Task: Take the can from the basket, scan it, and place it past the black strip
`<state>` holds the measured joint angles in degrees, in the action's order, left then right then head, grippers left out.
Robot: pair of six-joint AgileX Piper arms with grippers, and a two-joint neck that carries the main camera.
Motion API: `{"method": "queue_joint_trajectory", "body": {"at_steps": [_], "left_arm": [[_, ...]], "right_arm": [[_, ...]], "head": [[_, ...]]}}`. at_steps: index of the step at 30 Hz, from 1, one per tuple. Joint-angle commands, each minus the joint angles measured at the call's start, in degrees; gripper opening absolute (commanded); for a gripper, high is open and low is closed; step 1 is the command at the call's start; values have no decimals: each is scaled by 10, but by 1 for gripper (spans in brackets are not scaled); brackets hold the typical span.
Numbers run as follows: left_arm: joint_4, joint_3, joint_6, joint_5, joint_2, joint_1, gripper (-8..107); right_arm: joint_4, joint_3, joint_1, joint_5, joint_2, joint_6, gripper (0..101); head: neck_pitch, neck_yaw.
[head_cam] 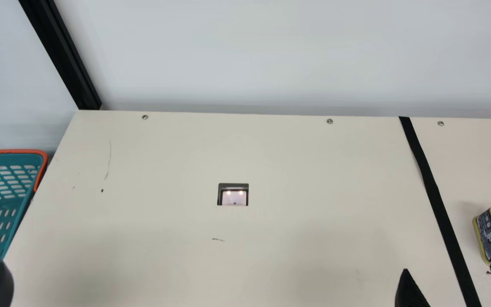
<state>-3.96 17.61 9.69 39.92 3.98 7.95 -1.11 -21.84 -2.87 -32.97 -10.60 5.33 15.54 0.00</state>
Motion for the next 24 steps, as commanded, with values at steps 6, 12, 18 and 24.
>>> {"method": "queue_joint_trajectory", "body": {"at_steps": [6,12,18,24], "left_arm": [[4,-8,-1,9,-16,2,90],[4,-8,-1,10,-16,2,90],[4,-8,-1,10,-16,2,90],[4,-8,-1,10,-16,2,90]], "right_arm": [[16,29,-7,0,28,-24,101],[17,29,-7,0,28,-24,101],[17,29,-7,0,28,-24,101],[17,29,-7,0,28,-24,101]], "head": [[5,0],[5,0],[5,0],[5,0]]}}
